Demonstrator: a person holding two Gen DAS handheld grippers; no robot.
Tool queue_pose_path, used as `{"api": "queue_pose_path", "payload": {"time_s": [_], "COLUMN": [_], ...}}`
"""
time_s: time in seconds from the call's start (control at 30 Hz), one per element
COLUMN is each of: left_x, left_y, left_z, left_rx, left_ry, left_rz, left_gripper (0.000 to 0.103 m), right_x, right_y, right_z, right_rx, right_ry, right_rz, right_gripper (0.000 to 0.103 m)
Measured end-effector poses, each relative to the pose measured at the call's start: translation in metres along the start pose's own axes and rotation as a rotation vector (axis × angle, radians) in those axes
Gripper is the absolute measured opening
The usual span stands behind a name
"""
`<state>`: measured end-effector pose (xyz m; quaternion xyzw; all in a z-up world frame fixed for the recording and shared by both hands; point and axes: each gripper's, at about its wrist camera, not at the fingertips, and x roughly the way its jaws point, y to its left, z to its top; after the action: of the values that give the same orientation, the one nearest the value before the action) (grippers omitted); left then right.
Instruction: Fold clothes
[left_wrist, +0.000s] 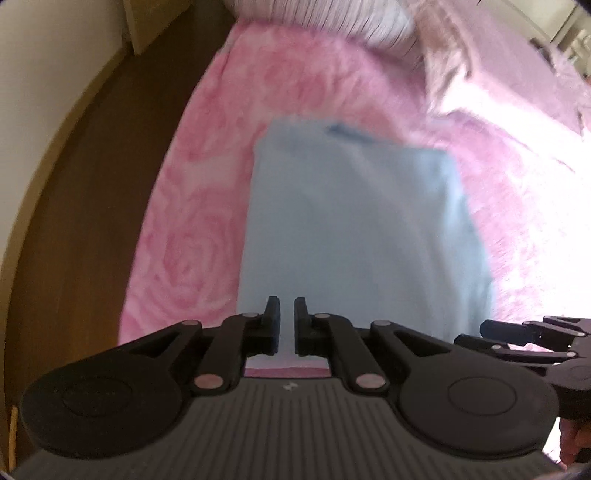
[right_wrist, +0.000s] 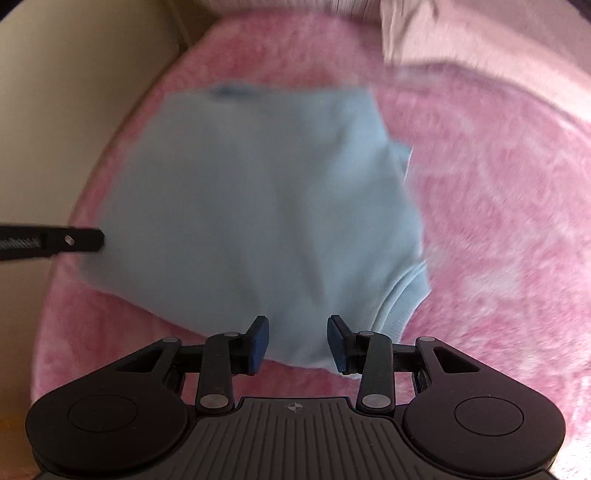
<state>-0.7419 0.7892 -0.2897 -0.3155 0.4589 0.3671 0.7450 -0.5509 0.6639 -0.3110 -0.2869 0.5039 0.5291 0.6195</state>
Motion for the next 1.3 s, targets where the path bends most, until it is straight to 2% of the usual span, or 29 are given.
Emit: {"api": "queue_pose_path", "payload": {"time_s": [0.07, 0.23, 0.53, 0.67, 0.8, 0.97, 1.3], "left_x": [-0.025, -0.098, -0.211, -0.244, -0.261, -0.272, -0.268], "left_y": [-0.010, -0.044, -0.095, -0.111, -0.125, -0.132, -0.135], "left_z": [0.001, -0.005, -0.024, -0.037, -0.055, -0.078, -0.108], "left_rx": [-0.002, 0.015, 0.031, 0.028, 0.030, 0.013, 0.020], "left_ry": [-0.036, -0.125, -0.272, -0.306, -0.321, -0.308, -0.271], "left_rz": [0.013, 0.049, 0.072, 0.076, 0.086, 0.099, 0.142], "left_gripper": [0.016, 0.025, 0.040, 0.051, 0.057, 0.065, 0.066], "right_x": [-0.028, -0.097, -0.208, -0.245, -0.267, -0.277, -0.263], "right_y": [0.000, -0.002, 0.016, 0.029, 0.036, 0.031, 0.028], "right_z": [0.000, -0.004, -0.026, -0.042, -0.059, -0.073, -0.096], "right_rx": [0.011, 0.011, -0.060, -0.082, -0.086, -0.040, -0.029], "right_ry": [-0.050, -0.124, -0.289, -0.363, -0.402, -0.384, -0.257], "right_rz": [0.018, 0.041, -0.065, -0.104, -0.153, -0.129, -0.075], "right_gripper": [0.039, 0.039, 0.046, 0.047, 0.048, 0.048, 0.048]}}
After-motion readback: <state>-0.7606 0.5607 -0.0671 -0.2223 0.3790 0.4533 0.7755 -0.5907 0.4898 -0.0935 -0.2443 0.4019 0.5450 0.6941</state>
